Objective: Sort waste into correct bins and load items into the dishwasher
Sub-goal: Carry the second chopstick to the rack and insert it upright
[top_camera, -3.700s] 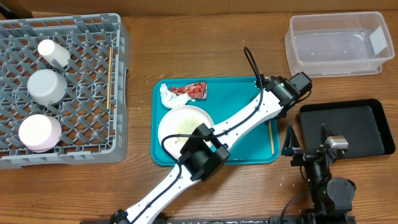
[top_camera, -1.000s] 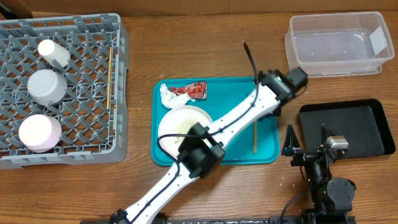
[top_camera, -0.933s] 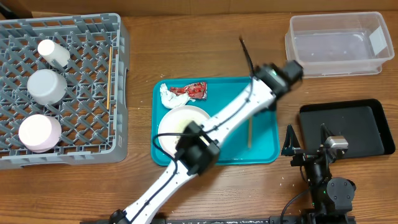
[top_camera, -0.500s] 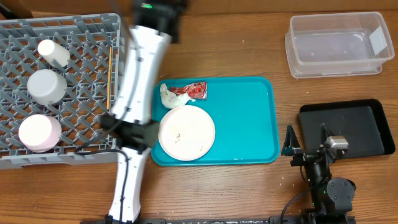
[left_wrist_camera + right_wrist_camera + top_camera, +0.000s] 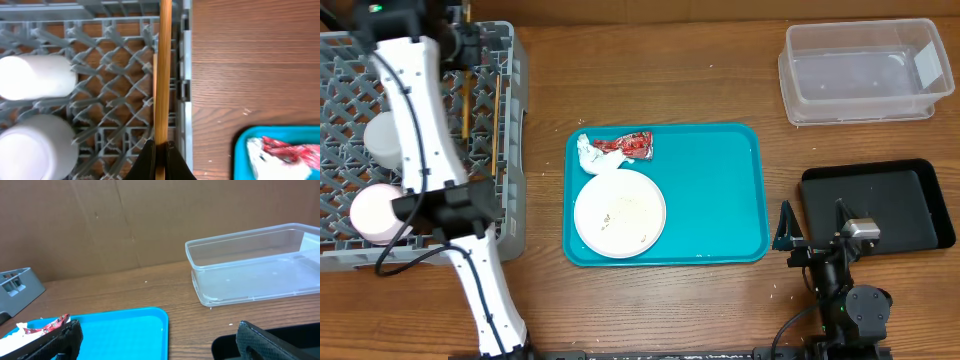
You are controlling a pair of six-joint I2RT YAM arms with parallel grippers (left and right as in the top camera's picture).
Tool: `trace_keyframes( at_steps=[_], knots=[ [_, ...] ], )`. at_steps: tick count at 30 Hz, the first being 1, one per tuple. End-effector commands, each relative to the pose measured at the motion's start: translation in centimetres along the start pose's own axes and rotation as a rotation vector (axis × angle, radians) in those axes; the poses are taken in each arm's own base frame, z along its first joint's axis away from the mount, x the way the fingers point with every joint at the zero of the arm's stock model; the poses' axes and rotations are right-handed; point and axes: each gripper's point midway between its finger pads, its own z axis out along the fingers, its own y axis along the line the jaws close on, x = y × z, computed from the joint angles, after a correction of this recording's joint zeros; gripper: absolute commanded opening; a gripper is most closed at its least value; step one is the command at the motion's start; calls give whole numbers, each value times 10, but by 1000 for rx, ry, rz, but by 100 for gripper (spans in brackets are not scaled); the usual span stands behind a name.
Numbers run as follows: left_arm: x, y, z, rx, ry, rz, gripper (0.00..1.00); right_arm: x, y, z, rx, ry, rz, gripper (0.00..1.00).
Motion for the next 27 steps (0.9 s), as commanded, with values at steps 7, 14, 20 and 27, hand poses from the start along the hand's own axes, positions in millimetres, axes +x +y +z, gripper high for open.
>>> trace_keyframes(
  at_steps=[7, 14, 20, 27],
  knots=[
    [6, -13, 7, 211, 7, 27, 4, 2, -2, 1, 8, -1, -4, 100],
    [26, -8, 38, 152, 122, -31, 4, 2, -2, 1, 8, -1, -4, 100],
    [37, 11, 63, 44, 180, -143, 4, 2, -2, 1, 8, -1, -4, 100],
    [37, 10, 71, 47, 181, -178, 4, 2, -2, 1, 8, -1, -4, 100]
  ],
)
